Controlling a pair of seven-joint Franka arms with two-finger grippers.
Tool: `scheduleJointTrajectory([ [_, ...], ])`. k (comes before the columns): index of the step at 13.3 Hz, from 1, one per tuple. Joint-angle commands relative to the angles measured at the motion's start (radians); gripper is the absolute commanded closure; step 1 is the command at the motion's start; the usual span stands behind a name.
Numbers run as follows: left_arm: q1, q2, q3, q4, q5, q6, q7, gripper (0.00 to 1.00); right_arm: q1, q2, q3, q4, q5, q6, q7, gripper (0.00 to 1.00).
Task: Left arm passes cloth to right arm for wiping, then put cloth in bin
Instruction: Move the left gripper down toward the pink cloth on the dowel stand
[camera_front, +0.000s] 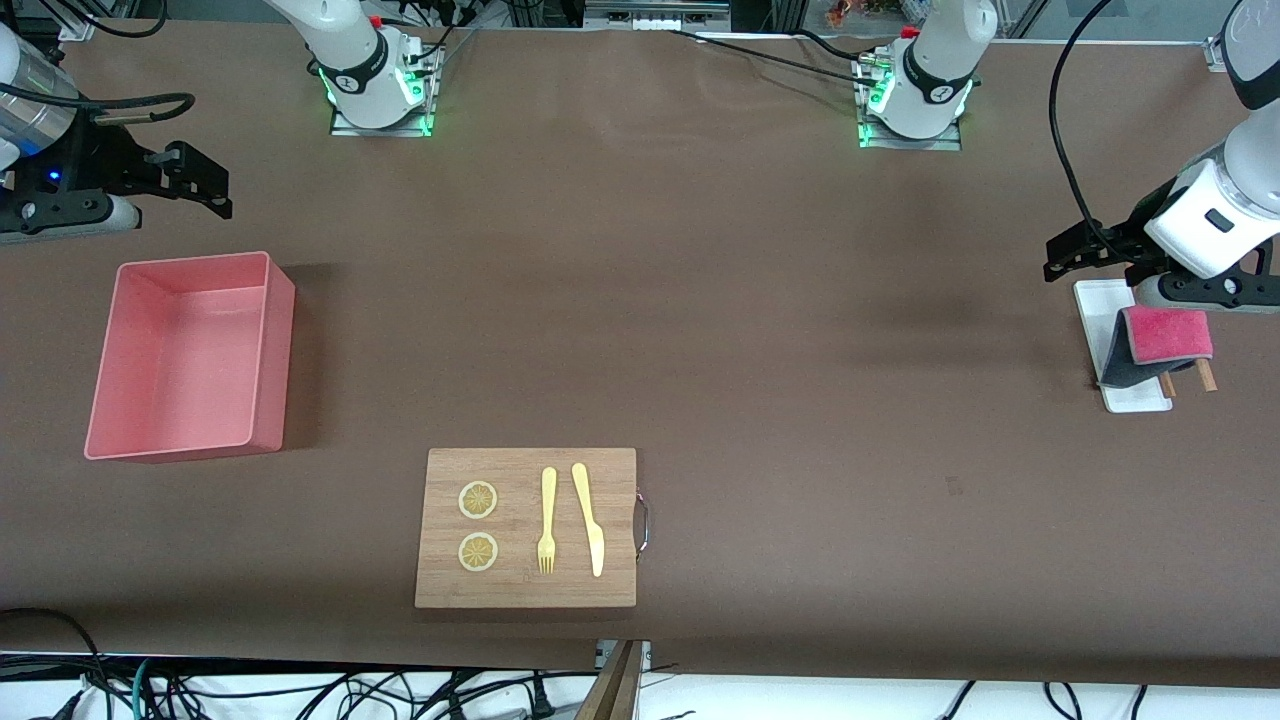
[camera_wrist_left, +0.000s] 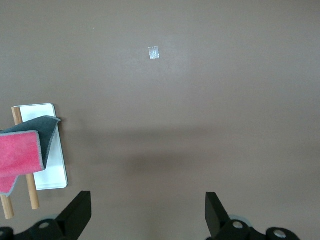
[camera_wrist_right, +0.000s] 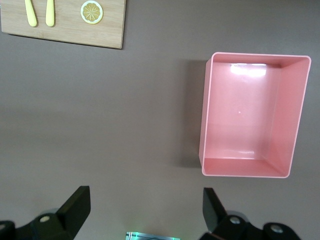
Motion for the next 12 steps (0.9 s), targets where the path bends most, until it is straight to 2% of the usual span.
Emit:
scheduleJointTrajectory([
  [1, -0.007, 0.010, 0.005, 0.015, 0.019, -0.006, -0.014, 0.00, 0.002, 0.001, 0.001, 0.010, -0.008, -0.016, -0.006, 0.01],
  [3, -0.010, 0.039, 0.000, 0.052, 0.020, -0.016, -0.011, 0.00, 0.002, -0.001, 0.001, 0.010, -0.006, -0.019, -0.006, 0.01],
  [12, -0.006, 0.051, 0.005, 0.052, 0.027, -0.018, -0.013, 0.00, 0.002, -0.001, 0.001, 0.010, -0.006, -0.027, -0.006, 0.01],
])
